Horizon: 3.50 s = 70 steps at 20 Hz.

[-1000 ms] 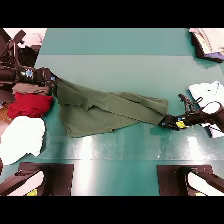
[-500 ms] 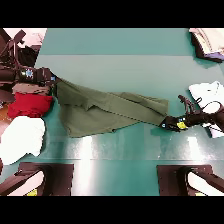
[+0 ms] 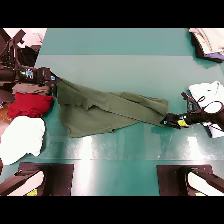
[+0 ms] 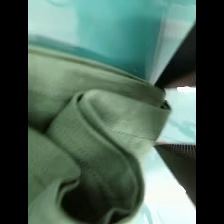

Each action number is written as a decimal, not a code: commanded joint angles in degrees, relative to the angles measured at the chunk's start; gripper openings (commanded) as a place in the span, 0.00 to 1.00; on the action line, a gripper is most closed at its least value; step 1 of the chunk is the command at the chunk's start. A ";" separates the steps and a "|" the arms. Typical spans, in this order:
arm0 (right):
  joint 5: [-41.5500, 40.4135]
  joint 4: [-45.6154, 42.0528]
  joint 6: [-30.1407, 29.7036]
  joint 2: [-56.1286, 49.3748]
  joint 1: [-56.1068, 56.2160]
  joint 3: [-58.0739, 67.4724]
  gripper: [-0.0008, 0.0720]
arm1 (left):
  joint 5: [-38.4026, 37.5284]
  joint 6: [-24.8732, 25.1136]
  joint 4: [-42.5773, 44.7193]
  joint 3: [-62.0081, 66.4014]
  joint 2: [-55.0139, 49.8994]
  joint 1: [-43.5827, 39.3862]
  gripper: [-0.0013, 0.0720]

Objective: Fold the shirts.

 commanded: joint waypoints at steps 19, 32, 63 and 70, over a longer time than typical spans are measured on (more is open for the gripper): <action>0.96 6.95 1.77 23.08 -11.34 19.82 0.03 | 0.66 -0.02 -2.71 11.21 0.07 0.00 0.06; -5.18 6.95 -0.22 17.59 -11.37 53.79 0.03 | 6.64 -0.07 -4.83 51.76 0.61 0.02 0.06; 22.23 -15.43 8.57 -25.20 -7.63 63.84 0.03 | 2.19 -0.48 -6.95 21.75 -25.97 -0.04 0.06; 3.28 -15.67 8.37 -32.48 -3.13 72.48 0.03 | 19.17 10.60 -15.82 21.75 -32.28 -0.04 0.06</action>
